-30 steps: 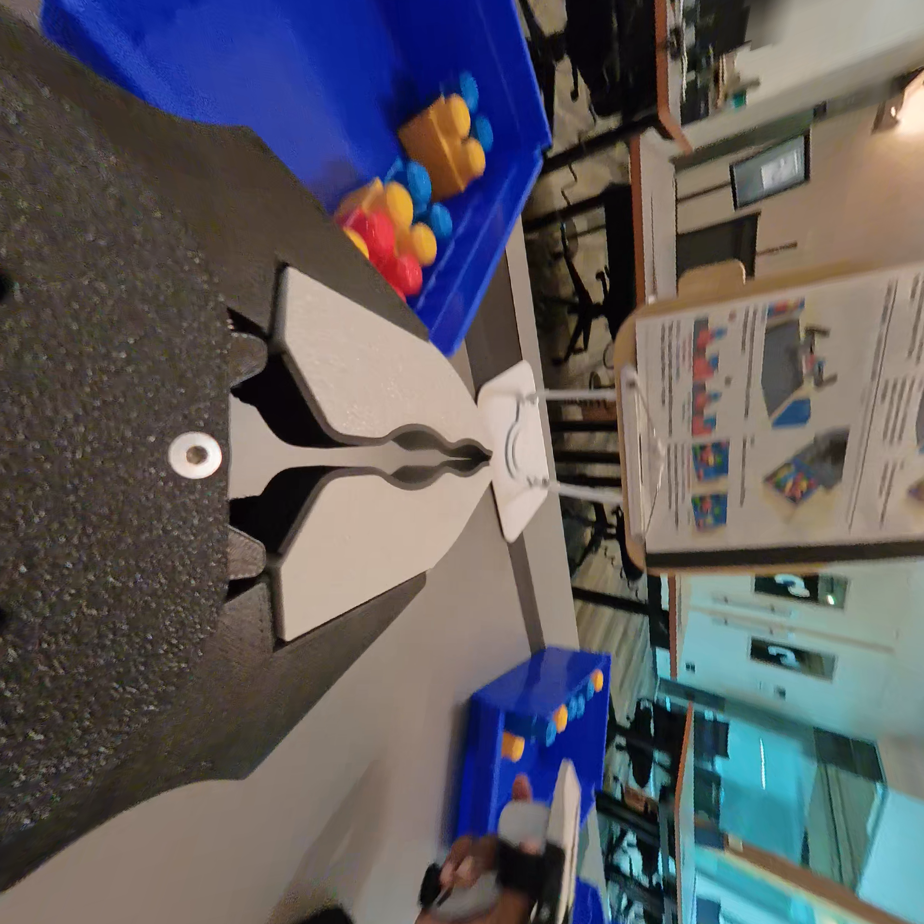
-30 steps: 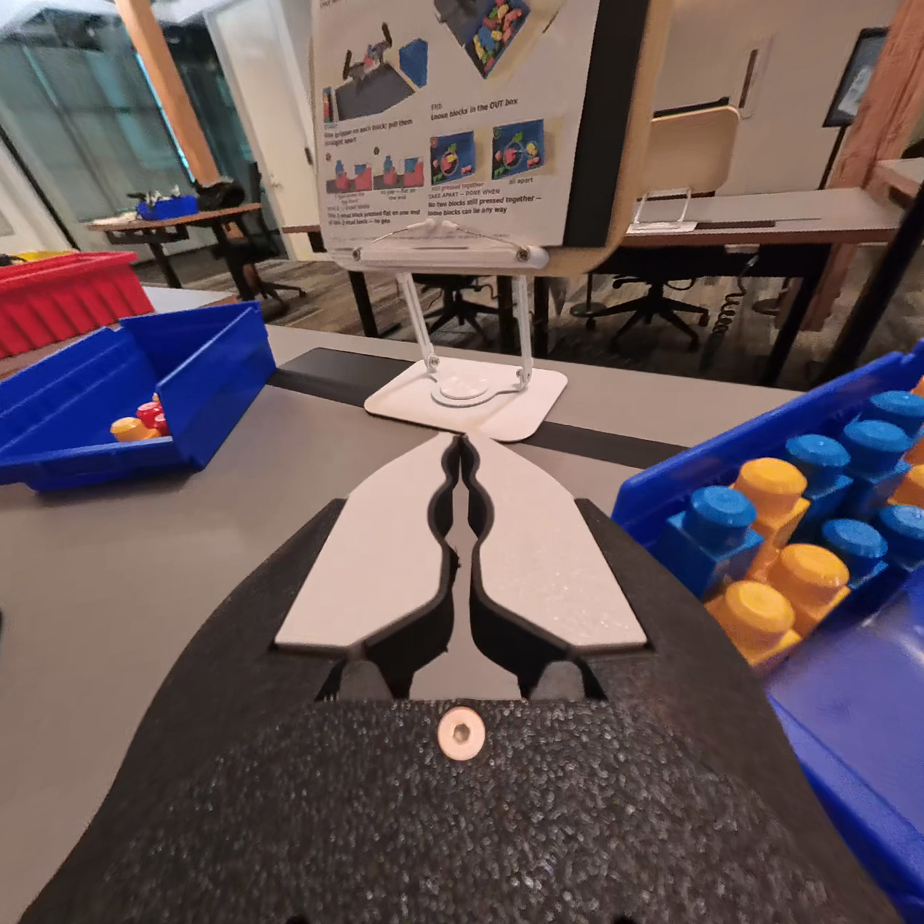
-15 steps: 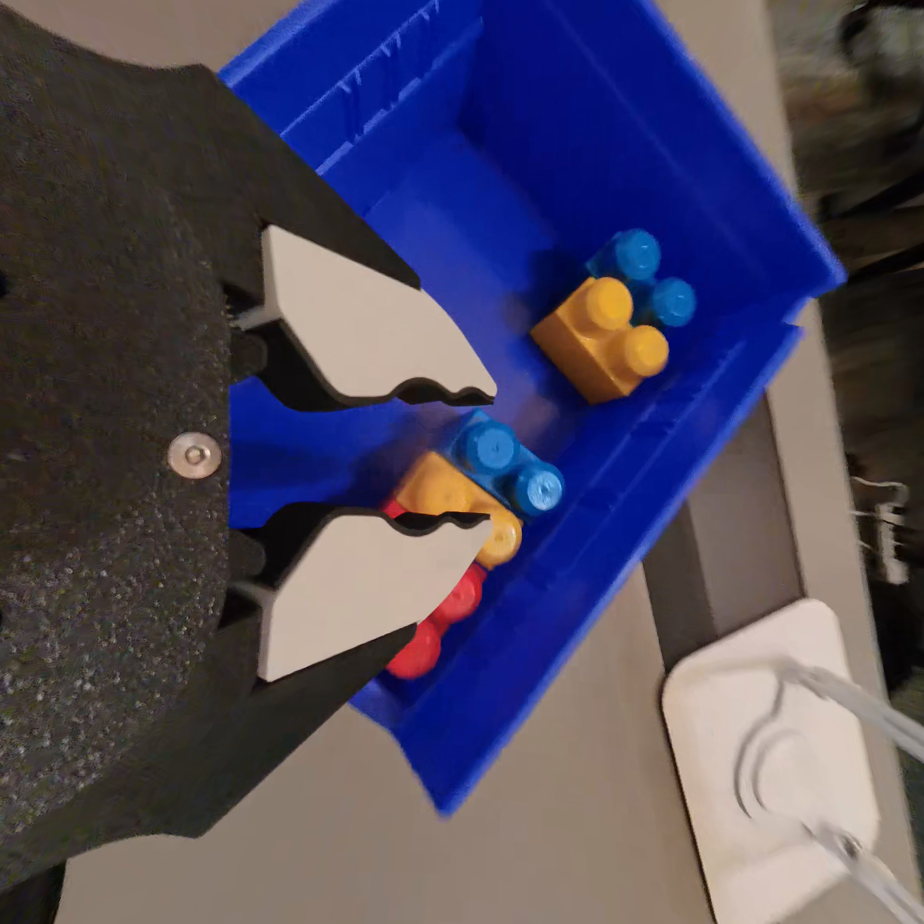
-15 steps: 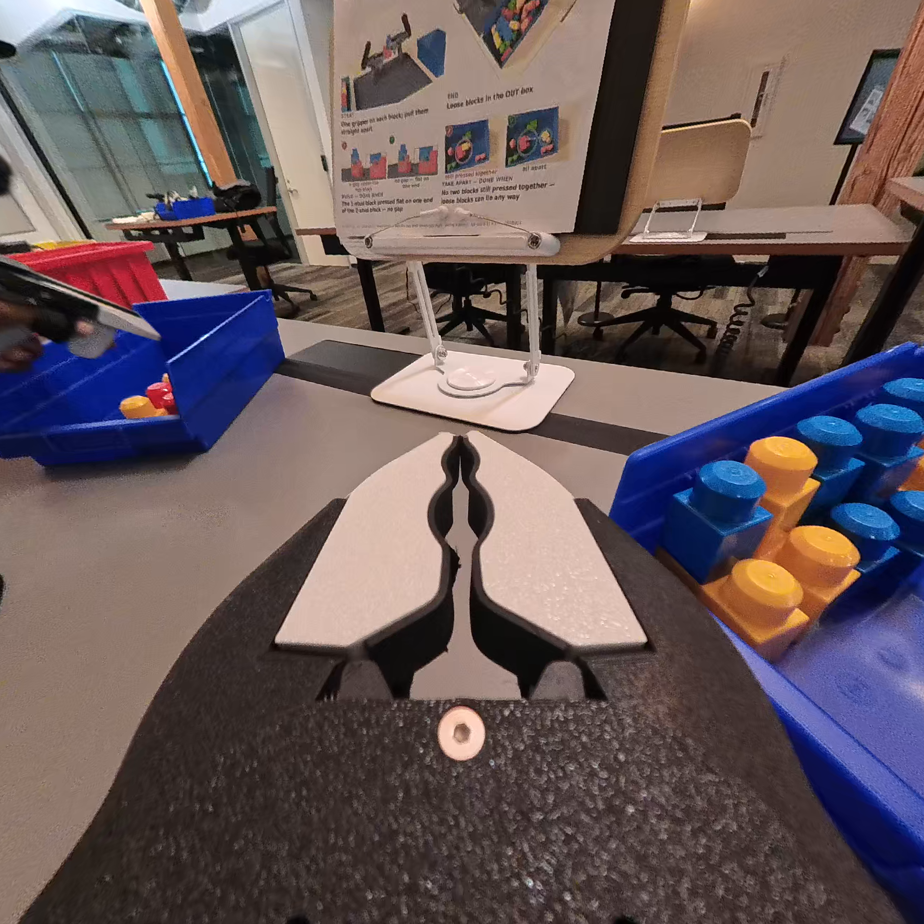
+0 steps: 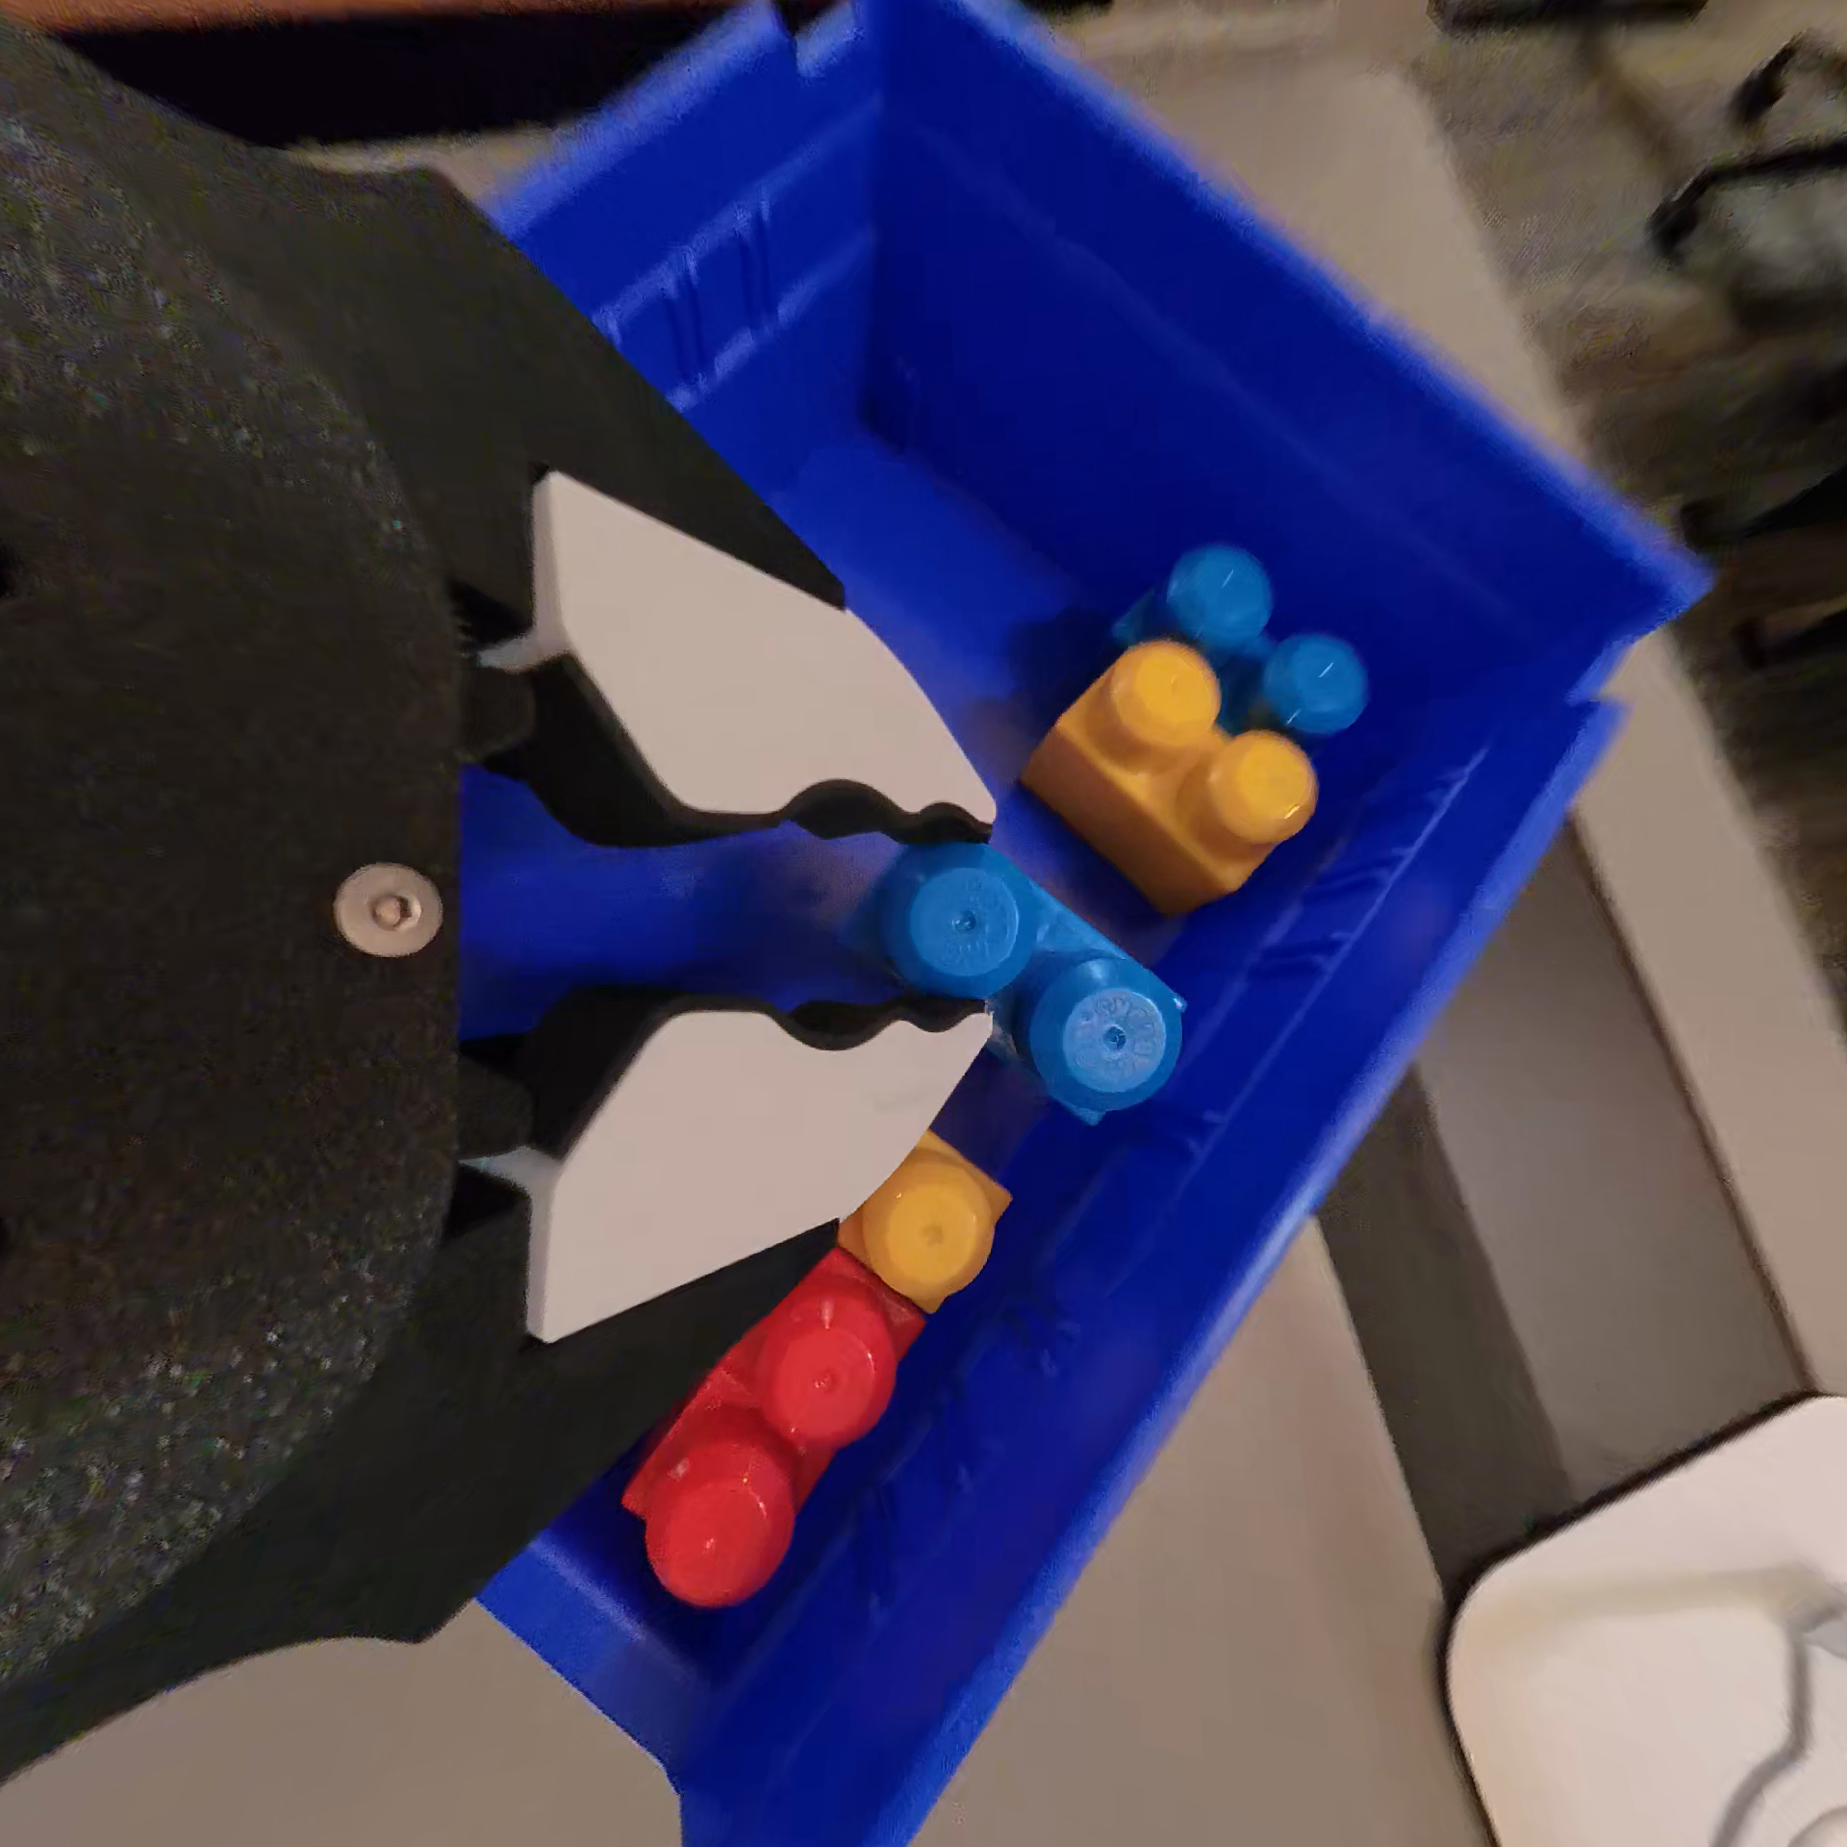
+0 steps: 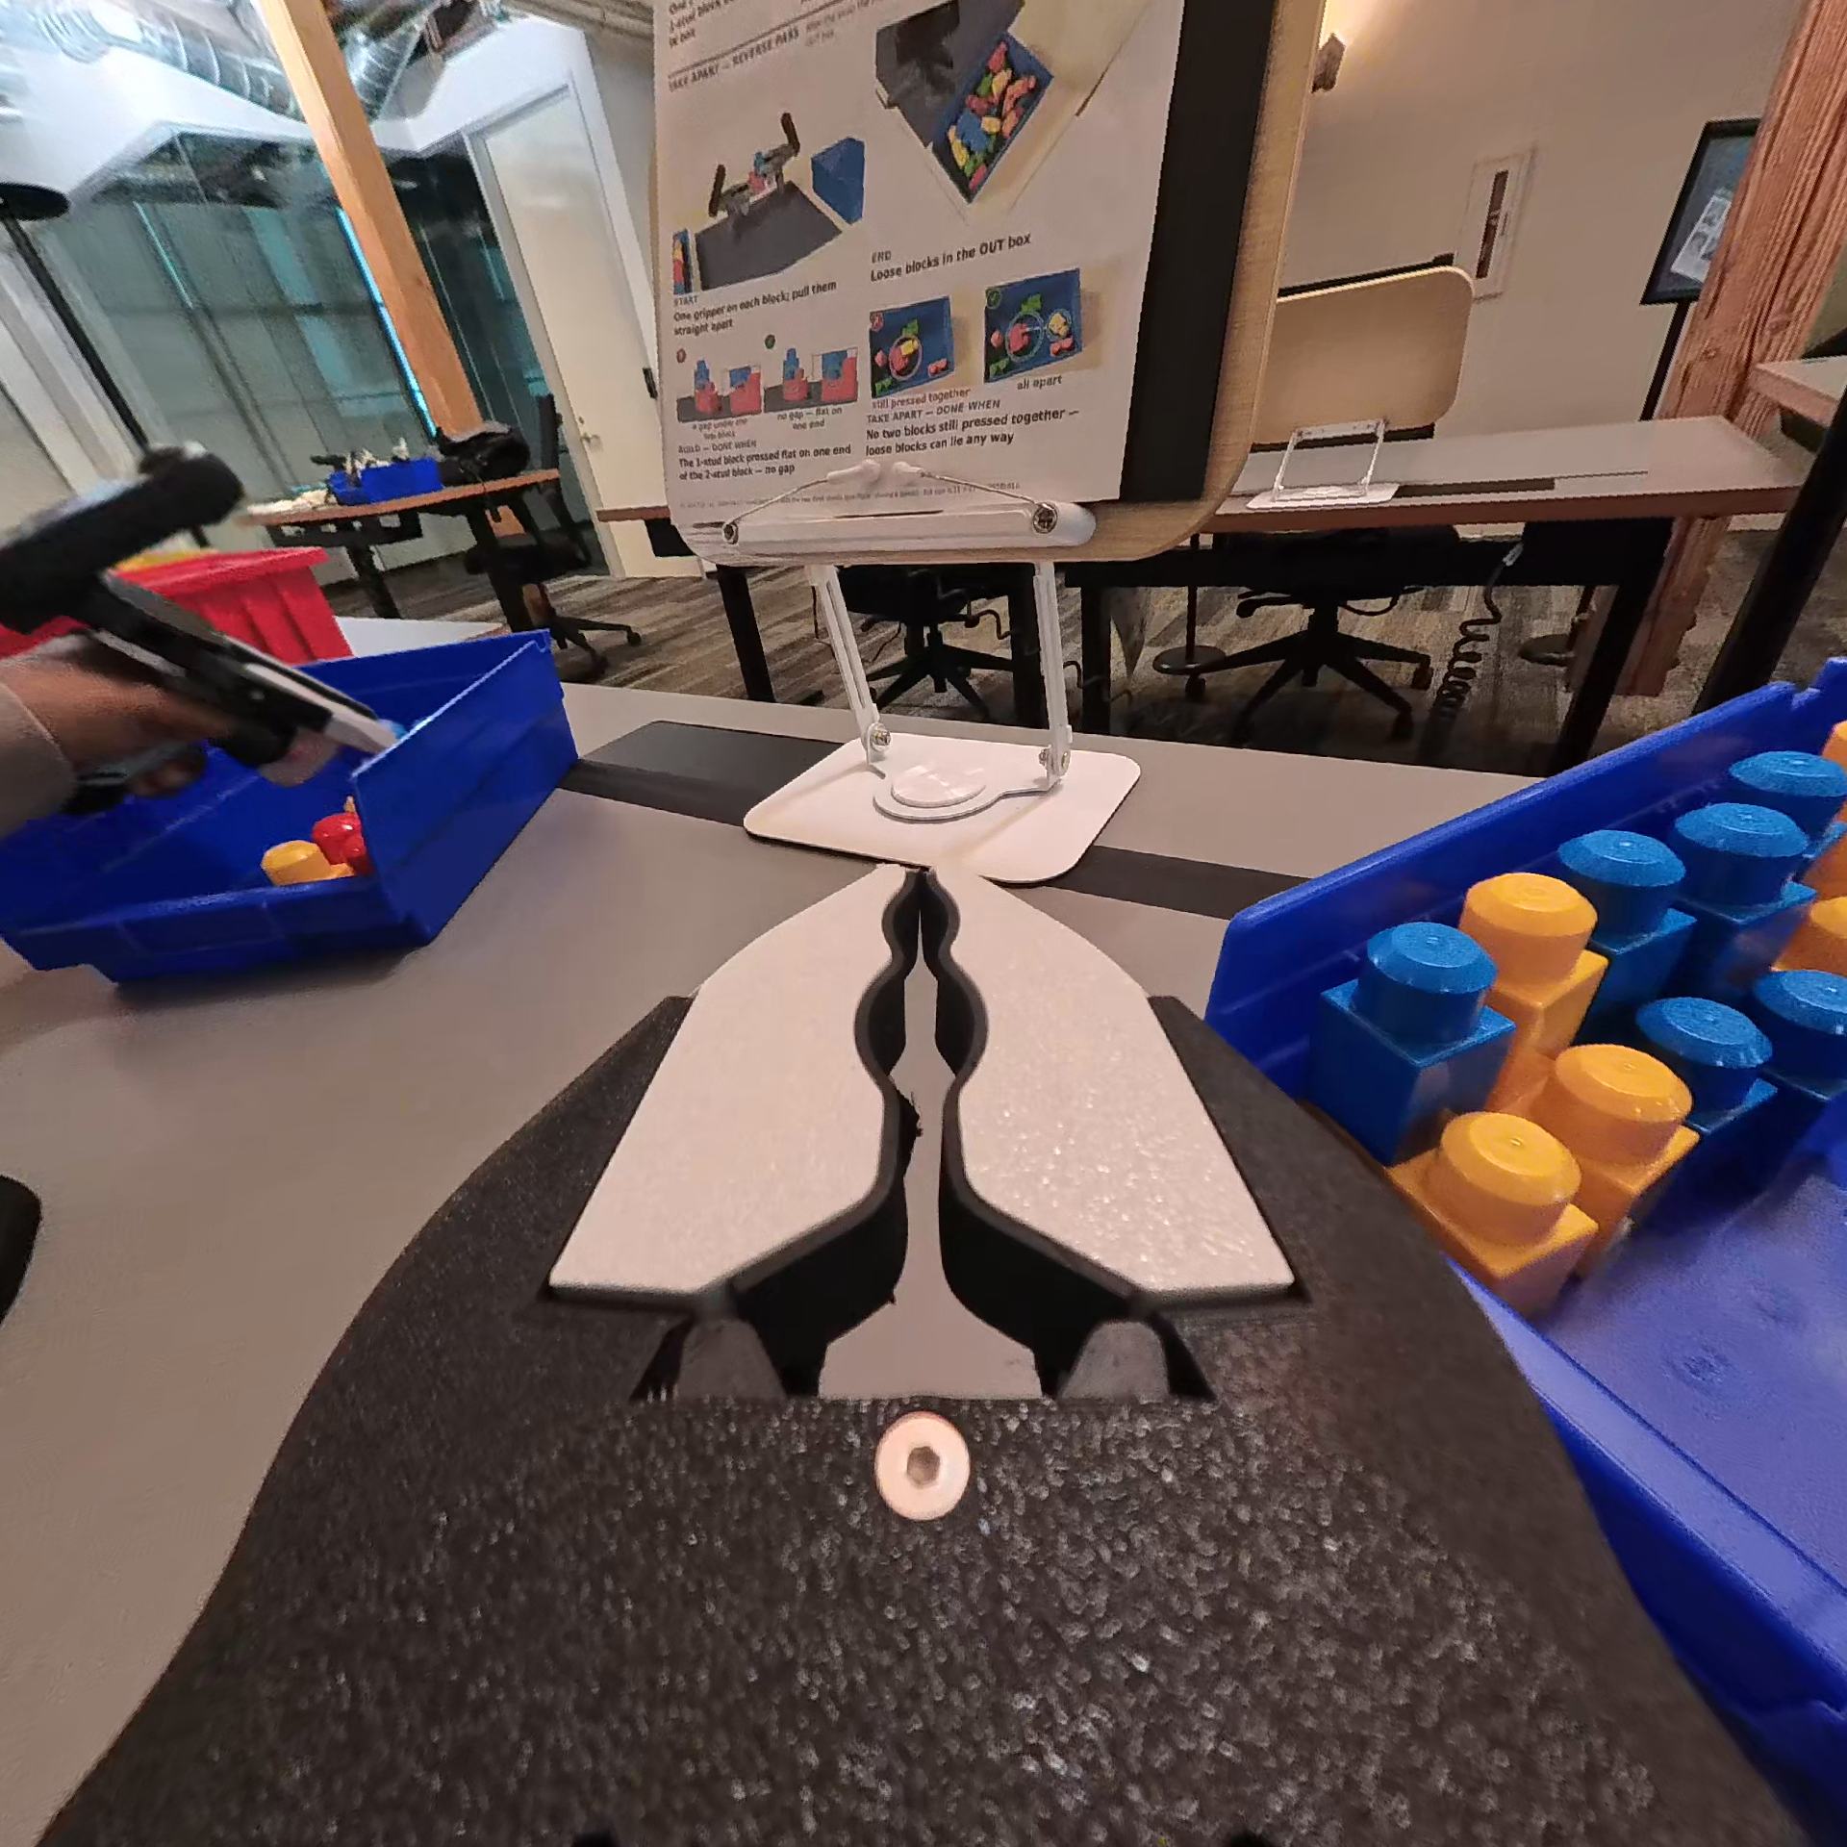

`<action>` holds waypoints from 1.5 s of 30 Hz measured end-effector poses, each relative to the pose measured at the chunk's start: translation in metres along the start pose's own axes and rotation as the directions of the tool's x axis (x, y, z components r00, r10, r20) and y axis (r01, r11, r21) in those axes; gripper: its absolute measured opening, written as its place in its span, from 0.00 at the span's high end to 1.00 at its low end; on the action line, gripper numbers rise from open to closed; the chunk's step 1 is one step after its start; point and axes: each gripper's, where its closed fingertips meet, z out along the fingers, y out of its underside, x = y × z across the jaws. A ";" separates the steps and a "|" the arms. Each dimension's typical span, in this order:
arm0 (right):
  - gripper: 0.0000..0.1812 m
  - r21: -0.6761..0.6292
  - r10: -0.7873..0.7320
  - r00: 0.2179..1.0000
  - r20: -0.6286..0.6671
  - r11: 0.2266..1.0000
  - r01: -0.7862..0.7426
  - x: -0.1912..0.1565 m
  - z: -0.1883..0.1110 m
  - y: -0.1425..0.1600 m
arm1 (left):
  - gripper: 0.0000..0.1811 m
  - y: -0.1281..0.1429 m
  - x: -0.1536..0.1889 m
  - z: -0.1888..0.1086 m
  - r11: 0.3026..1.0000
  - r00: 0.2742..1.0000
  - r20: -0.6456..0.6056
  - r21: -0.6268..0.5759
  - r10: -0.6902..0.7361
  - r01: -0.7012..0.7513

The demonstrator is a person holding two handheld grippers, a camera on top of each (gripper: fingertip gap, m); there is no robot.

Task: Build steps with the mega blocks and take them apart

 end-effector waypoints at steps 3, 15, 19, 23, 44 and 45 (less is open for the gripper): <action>1.00 -0.004 0.010 1.000 0.006 1.000 -0.009 0.000 0.001 0.001 | 0.84 -0.025 -0.006 -0.038 0.994 0.996 0.071 0.095 0.051 -0.057; 1.00 0.029 -0.014 1.000 -0.024 0.999 0.014 0.002 -0.001 -0.005 | 0.84 -0.046 0.189 -0.160 0.889 0.906 -0.248 0.398 0.343 -0.228; 1.00 0.034 -0.050 0.998 -0.041 0.998 0.051 0.008 0.004 -0.011 | 0.84 -0.022 0.253 -0.158 0.881 0.840 -0.388 0.429 0.378 -0.198; 1.00 0.049 -0.085 0.995 -0.059 0.995 0.088 0.014 0.015 -0.020 | 0.84 0.008 0.313 -0.146 0.899 0.744 -0.534 0.387 0.401 -0.206; 1.00 0.013 -0.123 0.992 -0.016 0.992 0.123 0.003 0.035 0.001 | 0.84 0.083 0.429 -0.128 0.901 0.659 -0.619 0.222 0.426 -0.374; 1.00 0.011 -0.121 0.993 -0.013 0.993 0.121 0.003 0.035 0.002 | 0.84 0.085 0.429 -0.127 0.900 0.661 -0.617 0.215 0.427 -0.380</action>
